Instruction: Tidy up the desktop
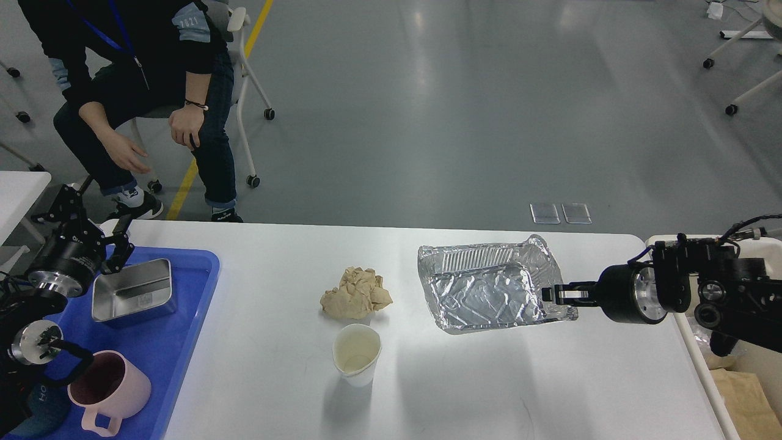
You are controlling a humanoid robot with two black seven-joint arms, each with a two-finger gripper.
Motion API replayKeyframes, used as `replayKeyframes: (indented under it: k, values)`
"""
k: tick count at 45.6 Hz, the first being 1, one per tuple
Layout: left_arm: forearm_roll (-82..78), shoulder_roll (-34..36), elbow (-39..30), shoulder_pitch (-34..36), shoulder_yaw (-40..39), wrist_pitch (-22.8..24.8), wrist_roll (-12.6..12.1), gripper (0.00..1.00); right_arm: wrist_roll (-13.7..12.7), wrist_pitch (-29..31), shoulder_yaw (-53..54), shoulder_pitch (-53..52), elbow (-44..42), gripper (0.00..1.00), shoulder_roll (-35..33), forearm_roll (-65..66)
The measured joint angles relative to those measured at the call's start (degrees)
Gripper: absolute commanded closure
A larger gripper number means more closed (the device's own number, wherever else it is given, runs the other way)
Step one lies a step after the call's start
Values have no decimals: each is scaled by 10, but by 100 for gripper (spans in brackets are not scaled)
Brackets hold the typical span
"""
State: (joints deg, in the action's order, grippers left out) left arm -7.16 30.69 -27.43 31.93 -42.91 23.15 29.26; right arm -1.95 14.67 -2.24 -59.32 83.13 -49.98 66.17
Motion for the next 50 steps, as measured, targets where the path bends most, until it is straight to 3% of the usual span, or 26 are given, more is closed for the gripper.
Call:
replayKeyframes:
  k: [8, 13, 20, 28, 41, 50]
  values:
    - [-8, 25, -4, 4, -11, -60, -3, 2, 0, 0, 4, 0, 3, 100, -13, -1]
    - [-27, 74, -17, 2, 52, -67, -16, 2, 0, 0, 7, 0, 4, 100, -15, -1]
    - [-39, 201, -42, 10, 165, -9, -19, 2, 0, 0, 8, -3, 4, 100, -15, -1]
    - [-155, 317, -48, 61, 185, 80, -16, 2, 0, 0, 8, -4, 4, 100, -13, 0]
    - [-408, 366, -71, 127, 186, 123, 10, 2, 0, 0, 7, -11, 3, 100, -12, 0]
    - [-537, 392, -152, 148, 186, 131, 15, 2, 0, 0, 7, -14, 3, 100, -12, 0]
